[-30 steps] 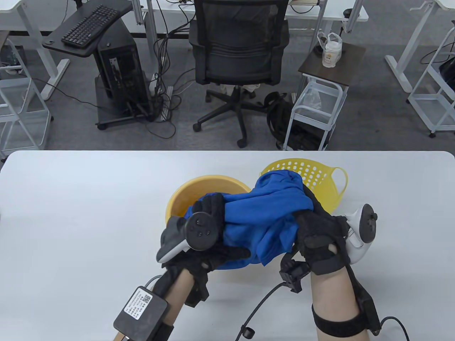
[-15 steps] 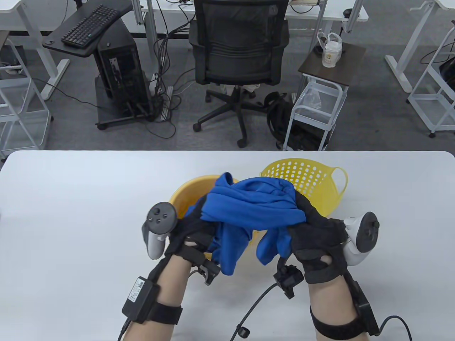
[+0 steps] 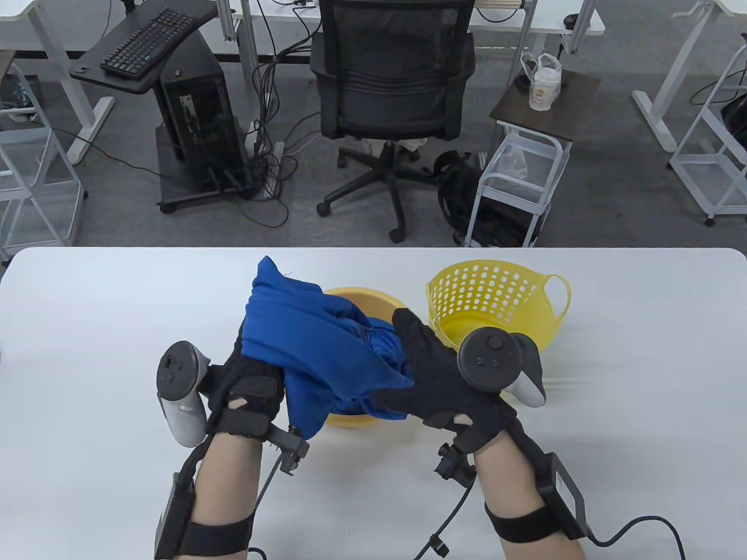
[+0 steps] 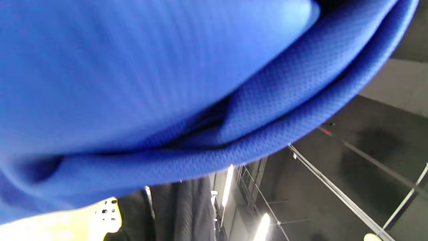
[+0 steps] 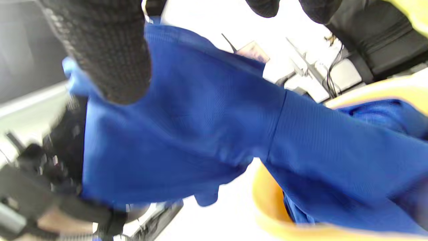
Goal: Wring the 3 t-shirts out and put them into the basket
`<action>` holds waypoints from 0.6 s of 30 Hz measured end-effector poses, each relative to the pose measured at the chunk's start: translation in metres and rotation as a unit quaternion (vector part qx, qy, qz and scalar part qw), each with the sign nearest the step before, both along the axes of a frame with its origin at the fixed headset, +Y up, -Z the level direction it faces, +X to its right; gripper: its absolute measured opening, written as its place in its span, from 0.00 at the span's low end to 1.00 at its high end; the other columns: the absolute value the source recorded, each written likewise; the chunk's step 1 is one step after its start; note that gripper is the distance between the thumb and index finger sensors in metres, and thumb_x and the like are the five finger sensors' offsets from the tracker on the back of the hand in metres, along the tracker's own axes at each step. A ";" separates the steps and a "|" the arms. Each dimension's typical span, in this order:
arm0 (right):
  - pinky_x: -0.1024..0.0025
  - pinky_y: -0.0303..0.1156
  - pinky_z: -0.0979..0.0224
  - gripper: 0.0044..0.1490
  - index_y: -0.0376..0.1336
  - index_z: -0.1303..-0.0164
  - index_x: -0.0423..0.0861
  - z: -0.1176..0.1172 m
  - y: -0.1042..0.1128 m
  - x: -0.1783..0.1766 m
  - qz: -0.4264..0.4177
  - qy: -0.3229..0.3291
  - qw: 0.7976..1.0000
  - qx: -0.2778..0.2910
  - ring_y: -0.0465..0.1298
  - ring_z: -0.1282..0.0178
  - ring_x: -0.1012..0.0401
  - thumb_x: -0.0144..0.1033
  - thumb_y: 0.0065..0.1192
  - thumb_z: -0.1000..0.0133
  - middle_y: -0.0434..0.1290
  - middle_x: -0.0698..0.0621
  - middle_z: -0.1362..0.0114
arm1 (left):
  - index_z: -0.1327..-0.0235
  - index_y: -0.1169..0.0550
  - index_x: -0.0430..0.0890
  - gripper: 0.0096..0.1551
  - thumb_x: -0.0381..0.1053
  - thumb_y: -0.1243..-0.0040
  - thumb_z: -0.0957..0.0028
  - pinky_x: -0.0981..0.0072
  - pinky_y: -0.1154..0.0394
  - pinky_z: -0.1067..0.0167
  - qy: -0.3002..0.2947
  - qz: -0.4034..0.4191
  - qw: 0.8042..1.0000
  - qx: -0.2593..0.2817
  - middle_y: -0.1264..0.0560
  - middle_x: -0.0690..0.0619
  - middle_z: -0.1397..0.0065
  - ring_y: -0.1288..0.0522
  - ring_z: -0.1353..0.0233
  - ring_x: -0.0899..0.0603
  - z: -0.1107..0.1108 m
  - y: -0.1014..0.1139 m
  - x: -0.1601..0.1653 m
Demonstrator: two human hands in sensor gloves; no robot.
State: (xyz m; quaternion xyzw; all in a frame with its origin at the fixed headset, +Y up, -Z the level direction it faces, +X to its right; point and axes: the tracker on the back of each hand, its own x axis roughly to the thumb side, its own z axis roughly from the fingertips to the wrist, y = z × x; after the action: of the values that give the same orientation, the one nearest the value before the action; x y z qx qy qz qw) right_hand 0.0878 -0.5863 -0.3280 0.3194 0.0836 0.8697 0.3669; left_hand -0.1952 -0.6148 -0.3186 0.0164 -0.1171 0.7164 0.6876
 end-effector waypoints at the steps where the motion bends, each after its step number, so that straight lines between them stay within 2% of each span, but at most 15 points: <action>1: 0.08 0.47 0.42 0.79 0.28 0.16 0.25 0.000 -0.008 -0.011 0.039 0.006 0.999 -0.018 0.46 0.25 0.12 0.55 0.78 0.41 0.38 0.17 0.14 | 0.15 0.53 0.48 0.40 0.67 0.59 0.29 0.45 0.24 0.34 -0.020 0.009 1.000 0.005 0.38 0.35 0.16 0.28 0.26 0.31 0.001 0.001 0.006; 3: 0.08 0.51 0.42 0.82 0.24 0.19 0.26 -0.004 -0.024 -0.028 0.081 -0.006 0.996 -0.023 0.48 0.27 0.11 0.56 0.78 0.43 0.37 0.16 0.15 | 0.15 0.56 0.50 0.41 0.68 0.60 0.29 0.40 0.26 0.33 -0.076 0.048 0.996 0.004 0.41 0.37 0.14 0.31 0.23 0.30 0.004 0.003 0.018; 4: 0.09 0.53 0.42 0.83 0.23 0.19 0.28 -0.008 -0.033 -0.036 0.090 -0.019 0.995 -0.025 0.49 0.28 0.10 0.58 0.78 0.43 0.37 0.16 0.15 | 0.15 0.58 0.52 0.41 0.68 0.61 0.29 0.31 0.31 0.33 -0.116 0.071 0.991 -0.006 0.45 0.38 0.12 0.36 0.21 0.28 0.007 0.004 0.025; 5: 0.10 0.56 0.42 0.84 0.21 0.20 0.28 -0.012 -0.040 -0.039 0.082 -0.027 0.996 -0.034 0.50 0.29 0.10 0.60 0.76 0.43 0.36 0.15 0.16 | 0.15 0.60 0.54 0.41 0.69 0.62 0.29 0.27 0.35 0.32 -0.140 0.084 0.987 -0.013 0.49 0.40 0.10 0.41 0.19 0.26 0.009 0.005 0.029; 6: 0.12 0.58 0.42 0.84 0.20 0.20 0.28 -0.015 -0.048 -0.040 0.042 -0.037 0.998 -0.040 0.51 0.30 0.10 0.62 0.74 0.42 0.35 0.14 0.17 | 0.16 0.61 0.55 0.41 0.69 0.63 0.29 0.27 0.36 0.32 -0.150 0.090 0.985 -0.011 0.50 0.41 0.10 0.43 0.18 0.27 0.010 0.004 0.034; 7: 0.13 0.59 0.43 0.81 0.22 0.19 0.31 -0.020 -0.056 -0.039 -0.038 -0.057 0.997 -0.042 0.53 0.31 0.11 0.62 0.73 0.42 0.37 0.14 0.18 | 0.16 0.62 0.55 0.41 0.70 0.64 0.29 0.27 0.37 0.32 -0.163 0.103 0.981 -0.006 0.50 0.41 0.10 0.43 0.18 0.28 0.009 0.003 0.038; 8: 0.13 0.60 0.44 0.75 0.29 0.15 0.35 -0.022 -0.059 -0.037 -0.095 -0.074 0.992 -0.049 0.54 0.32 0.11 0.60 0.74 0.41 0.40 0.14 0.18 | 0.16 0.63 0.57 0.41 0.71 0.65 0.30 0.30 0.37 0.30 -0.173 0.115 0.978 -0.007 0.51 0.45 0.09 0.45 0.17 0.29 0.009 0.003 0.040; 9: 0.12 0.59 0.44 0.68 0.37 0.14 0.40 -0.023 -0.063 -0.034 -0.172 -0.101 0.977 -0.073 0.54 0.32 0.11 0.55 0.77 0.43 0.43 0.15 0.18 | 0.17 0.63 0.57 0.41 0.71 0.65 0.30 0.33 0.38 0.28 -0.182 0.141 0.973 0.000 0.51 0.45 0.09 0.45 0.16 0.30 0.008 0.002 0.043; 10: 0.11 0.59 0.45 0.60 0.44 0.14 0.43 -0.023 -0.064 -0.031 -0.244 -0.100 0.960 -0.096 0.53 0.32 0.11 0.50 0.79 0.43 0.44 0.16 0.17 | 0.17 0.64 0.57 0.41 0.71 0.66 0.30 0.36 0.37 0.26 -0.192 0.169 0.967 0.004 0.51 0.46 0.09 0.45 0.16 0.31 0.007 0.002 0.045; 12: 0.12 0.60 0.45 0.42 0.58 0.20 0.41 -0.023 -0.062 -0.029 -0.318 -0.088 0.936 -0.126 0.55 0.31 0.13 0.41 0.76 0.39 0.50 0.20 0.17 | 0.18 0.65 0.58 0.41 0.72 0.67 0.31 0.41 0.36 0.23 -0.215 0.216 0.952 0.015 0.52 0.46 0.09 0.45 0.16 0.32 0.005 0.002 0.046; 13: 0.13 0.62 0.45 0.35 0.63 0.25 0.39 -0.021 -0.060 -0.027 -0.362 -0.093 0.916 -0.148 0.57 0.31 0.14 0.37 0.75 0.39 0.54 0.23 0.18 | 0.18 0.65 0.59 0.41 0.72 0.67 0.31 0.42 0.34 0.22 -0.223 0.235 0.946 0.018 0.52 0.47 0.09 0.45 0.15 0.33 0.004 0.001 0.046; 14: 0.15 0.65 0.45 0.32 0.64 0.28 0.36 -0.020 -0.058 -0.025 -0.402 -0.089 0.897 -0.162 0.61 0.32 0.16 0.34 0.74 0.38 0.59 0.23 0.19 | 0.18 0.65 0.59 0.41 0.72 0.68 0.31 0.44 0.33 0.22 -0.226 0.251 0.941 0.026 0.52 0.47 0.09 0.44 0.15 0.33 0.002 0.001 0.046; 16: 0.21 0.71 0.44 0.32 0.62 0.29 0.32 -0.017 -0.054 -0.019 -0.444 -0.094 0.872 -0.187 0.67 0.34 0.19 0.31 0.73 0.38 0.63 0.24 0.22 | 0.18 0.66 0.59 0.40 0.72 0.68 0.31 0.44 0.31 0.22 -0.229 0.275 0.934 0.022 0.52 0.48 0.09 0.42 0.15 0.33 -0.001 -0.003 0.043; 18: 0.30 0.77 0.43 0.33 0.60 0.30 0.30 -0.016 -0.045 -0.007 -0.500 -0.100 0.843 -0.172 0.72 0.34 0.24 0.29 0.72 0.39 0.65 0.26 0.24 | 0.17 0.63 0.57 0.40 0.71 0.67 0.31 0.44 0.29 0.24 -0.222 0.294 0.929 -0.004 0.50 0.45 0.10 0.40 0.15 0.35 -0.006 -0.011 0.043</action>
State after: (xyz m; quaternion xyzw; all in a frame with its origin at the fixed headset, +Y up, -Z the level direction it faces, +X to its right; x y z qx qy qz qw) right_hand 0.0809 -0.6313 -0.3437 0.1610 0.0234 0.5669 0.8076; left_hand -0.1523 -0.6254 -0.3244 -0.1122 -0.2542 0.8723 0.4023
